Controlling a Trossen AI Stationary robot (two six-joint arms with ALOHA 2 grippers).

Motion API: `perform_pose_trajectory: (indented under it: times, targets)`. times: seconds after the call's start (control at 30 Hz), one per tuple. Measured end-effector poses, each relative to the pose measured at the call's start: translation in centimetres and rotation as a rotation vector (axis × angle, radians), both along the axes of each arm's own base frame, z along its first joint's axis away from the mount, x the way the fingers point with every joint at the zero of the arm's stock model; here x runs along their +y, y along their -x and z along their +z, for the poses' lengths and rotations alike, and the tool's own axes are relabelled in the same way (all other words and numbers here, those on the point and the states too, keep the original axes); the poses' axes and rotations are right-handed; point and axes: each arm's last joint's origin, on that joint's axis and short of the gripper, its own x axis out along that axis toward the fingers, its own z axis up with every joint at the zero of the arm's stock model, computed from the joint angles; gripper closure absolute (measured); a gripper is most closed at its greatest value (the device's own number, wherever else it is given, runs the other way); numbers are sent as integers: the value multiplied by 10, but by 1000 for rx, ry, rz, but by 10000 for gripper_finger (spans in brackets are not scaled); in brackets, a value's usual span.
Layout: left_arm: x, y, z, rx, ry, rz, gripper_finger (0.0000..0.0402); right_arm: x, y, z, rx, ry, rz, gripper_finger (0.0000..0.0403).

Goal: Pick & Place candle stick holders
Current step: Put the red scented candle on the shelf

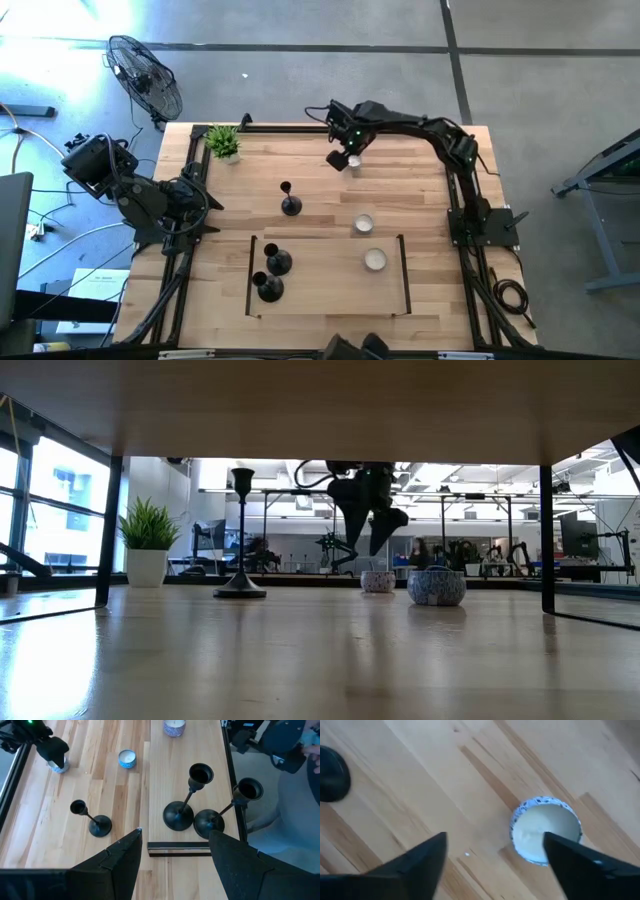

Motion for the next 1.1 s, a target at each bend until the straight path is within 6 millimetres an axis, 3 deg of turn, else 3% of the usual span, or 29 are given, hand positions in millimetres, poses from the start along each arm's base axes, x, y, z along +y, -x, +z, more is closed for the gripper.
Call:
perform_pose_trajectory:
  times: [0.1,0.23,0.47,0.8,1.1]
  targets:
    - [0,0,0,0,0,0,175,-2,3,0,15,-9,-19,13]
    - [0,0,0,0,0,0,175,-3,4,-1,45,32,-39,30]
    - [0,0,0,0,0,0,175,-5,14,-2,191,111,-110,5]
    - [0,0,0,0,0,0,175,-8,15,-2,197,139,-98,3]
    - [0,0,0,0,0,0,175,-8,22,-36,142,58,-87,3]
